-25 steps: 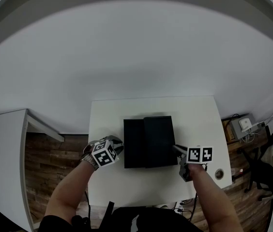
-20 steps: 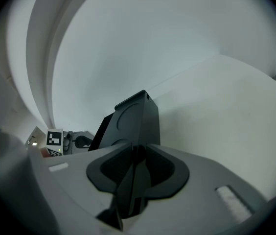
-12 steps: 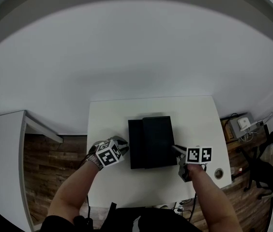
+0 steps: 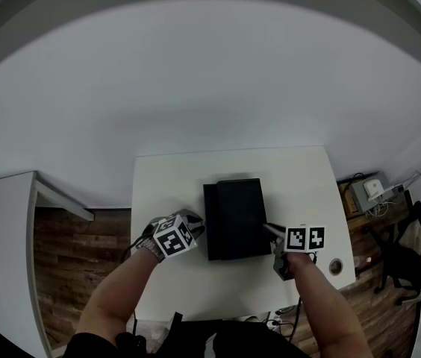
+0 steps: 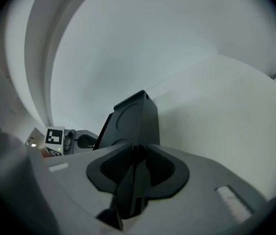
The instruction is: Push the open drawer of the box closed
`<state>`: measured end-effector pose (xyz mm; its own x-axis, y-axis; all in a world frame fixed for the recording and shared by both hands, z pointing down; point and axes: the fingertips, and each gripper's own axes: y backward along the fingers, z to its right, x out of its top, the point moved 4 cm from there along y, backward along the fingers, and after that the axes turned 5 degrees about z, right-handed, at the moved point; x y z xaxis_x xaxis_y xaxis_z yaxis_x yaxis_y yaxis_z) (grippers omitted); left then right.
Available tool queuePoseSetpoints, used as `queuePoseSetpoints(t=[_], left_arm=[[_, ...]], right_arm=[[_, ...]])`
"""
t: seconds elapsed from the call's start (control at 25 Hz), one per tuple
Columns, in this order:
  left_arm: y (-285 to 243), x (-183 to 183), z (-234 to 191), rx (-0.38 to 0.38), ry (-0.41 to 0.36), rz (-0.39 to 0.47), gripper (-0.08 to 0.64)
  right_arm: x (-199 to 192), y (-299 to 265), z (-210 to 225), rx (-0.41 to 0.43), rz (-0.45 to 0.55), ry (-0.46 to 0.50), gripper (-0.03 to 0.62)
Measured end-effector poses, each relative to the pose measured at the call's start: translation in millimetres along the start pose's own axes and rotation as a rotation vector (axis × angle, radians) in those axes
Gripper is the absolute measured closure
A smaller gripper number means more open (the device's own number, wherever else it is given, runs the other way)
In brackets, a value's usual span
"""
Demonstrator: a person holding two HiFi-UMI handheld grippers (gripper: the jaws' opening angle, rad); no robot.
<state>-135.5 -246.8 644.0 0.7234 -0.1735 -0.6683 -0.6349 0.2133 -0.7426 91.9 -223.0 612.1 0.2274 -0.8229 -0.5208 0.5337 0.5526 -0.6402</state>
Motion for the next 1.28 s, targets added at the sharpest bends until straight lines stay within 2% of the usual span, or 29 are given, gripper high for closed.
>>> queuePoseSetpoints(t=[1.28], left_arm=[[-27.1,29.2,6.7,-0.061,0.048,0.04,0.488]], right_arm=[[-0.4,0.8,-0.5,0.025,0.009,-0.015,0.497]])
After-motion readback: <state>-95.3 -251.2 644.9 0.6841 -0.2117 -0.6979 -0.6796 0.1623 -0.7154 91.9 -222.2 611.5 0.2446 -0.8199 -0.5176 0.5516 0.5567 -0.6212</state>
